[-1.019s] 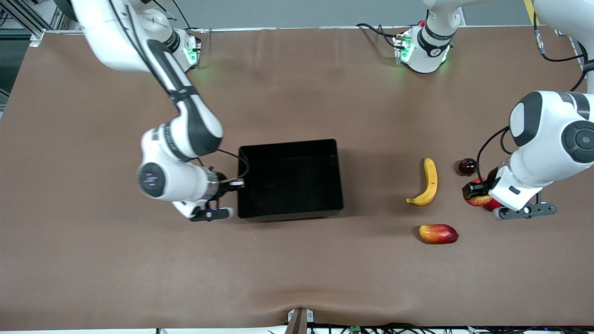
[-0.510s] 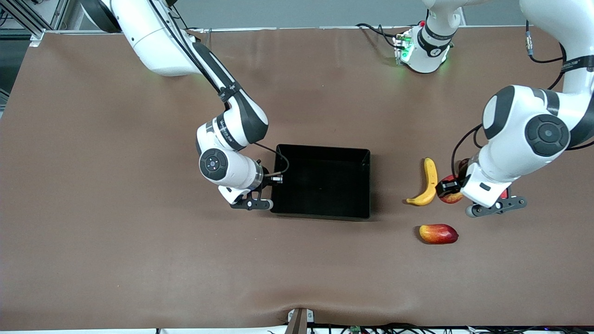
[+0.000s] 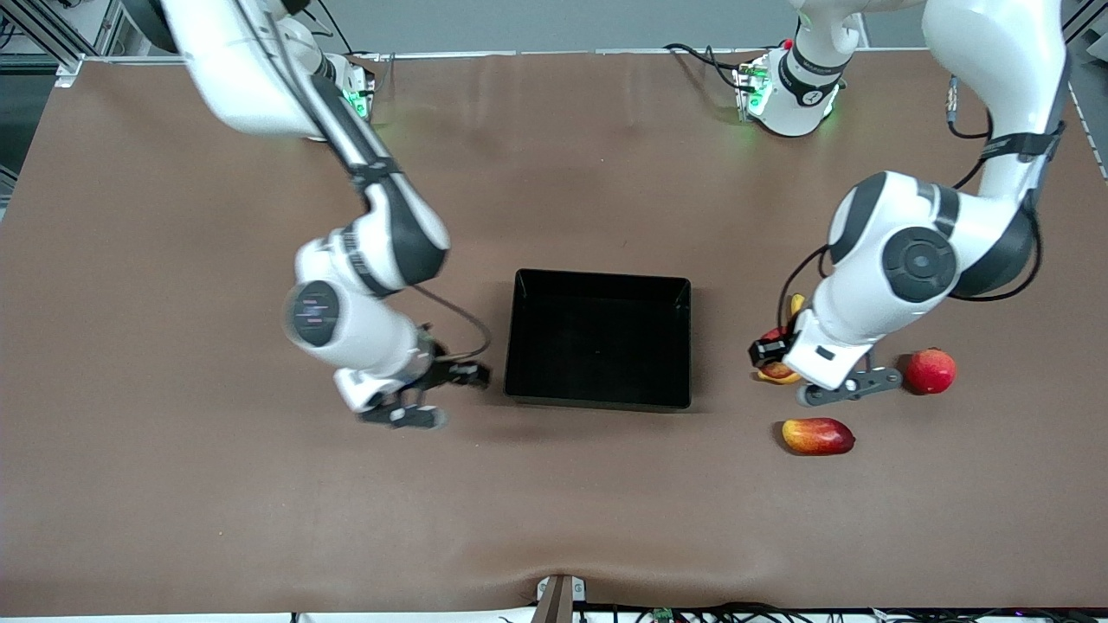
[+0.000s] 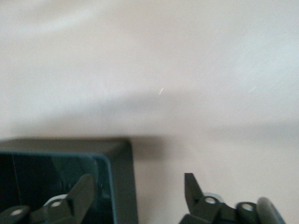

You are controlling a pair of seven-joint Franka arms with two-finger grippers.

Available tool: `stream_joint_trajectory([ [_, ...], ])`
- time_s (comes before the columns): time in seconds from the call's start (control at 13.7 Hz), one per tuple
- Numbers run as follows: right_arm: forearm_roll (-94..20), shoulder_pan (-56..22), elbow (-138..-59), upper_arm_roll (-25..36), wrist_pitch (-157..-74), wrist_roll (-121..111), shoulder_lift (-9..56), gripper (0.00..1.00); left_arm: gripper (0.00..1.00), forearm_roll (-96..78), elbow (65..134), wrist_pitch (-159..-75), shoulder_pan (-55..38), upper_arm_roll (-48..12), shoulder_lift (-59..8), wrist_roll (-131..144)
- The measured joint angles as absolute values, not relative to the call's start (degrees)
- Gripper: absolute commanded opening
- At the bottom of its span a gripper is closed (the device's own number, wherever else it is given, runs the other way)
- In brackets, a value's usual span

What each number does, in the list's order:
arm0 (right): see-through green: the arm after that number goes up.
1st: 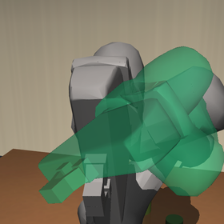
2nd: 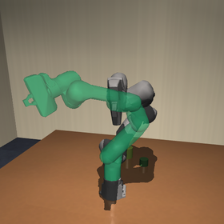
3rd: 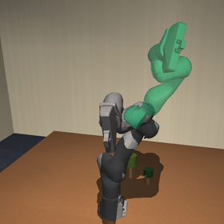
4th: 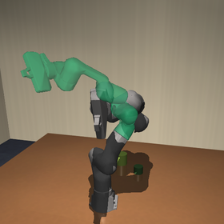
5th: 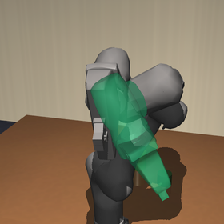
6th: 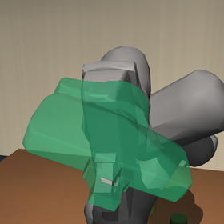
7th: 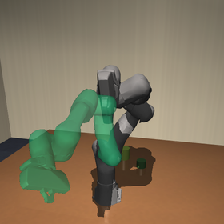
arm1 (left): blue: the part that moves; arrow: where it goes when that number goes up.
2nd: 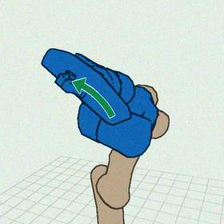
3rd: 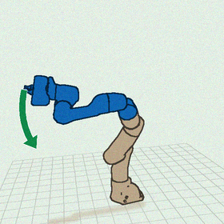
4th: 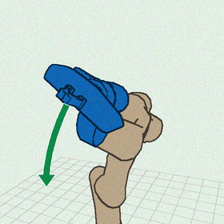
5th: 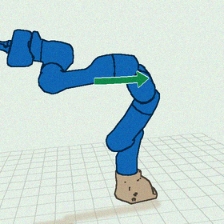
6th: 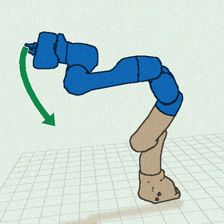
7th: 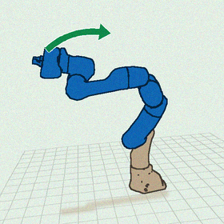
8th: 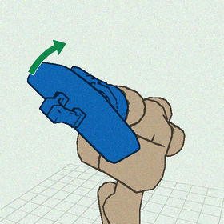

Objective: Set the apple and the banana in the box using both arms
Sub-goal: 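Lift the apple with the left gripper while the right gripper slides the tray, then move the left gripper over the tray while the right gripper retracts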

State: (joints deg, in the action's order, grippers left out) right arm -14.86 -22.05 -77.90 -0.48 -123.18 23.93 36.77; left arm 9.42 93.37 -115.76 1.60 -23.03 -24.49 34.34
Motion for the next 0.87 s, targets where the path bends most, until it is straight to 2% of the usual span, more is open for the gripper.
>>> stream_joint_trajectory([
  [0.15, -11.8, -19.4, -77.6, -0.2, -121.3, 23.3, 33.6, 1.00, 0.00, 9.4, 93.4, -116.2, -1.1, -23.1, -24.8, 38.4],
  [0.44, -5.9, -15.1, -73.6, 1.6, -107.0, 23.0, 29.0, 1.00, 0.00, 9.4, 93.4, -119.4, -8.9, -23.1, -26.6, 47.8],
  [0.87, -2.7, -5.3, -71.5, 1.8, -93.9, 11.3, 20.7, 1.00, 0.00, 12.9, 94.8, -127.4, -15.2, -22.9, -36.1, 52.2],
])
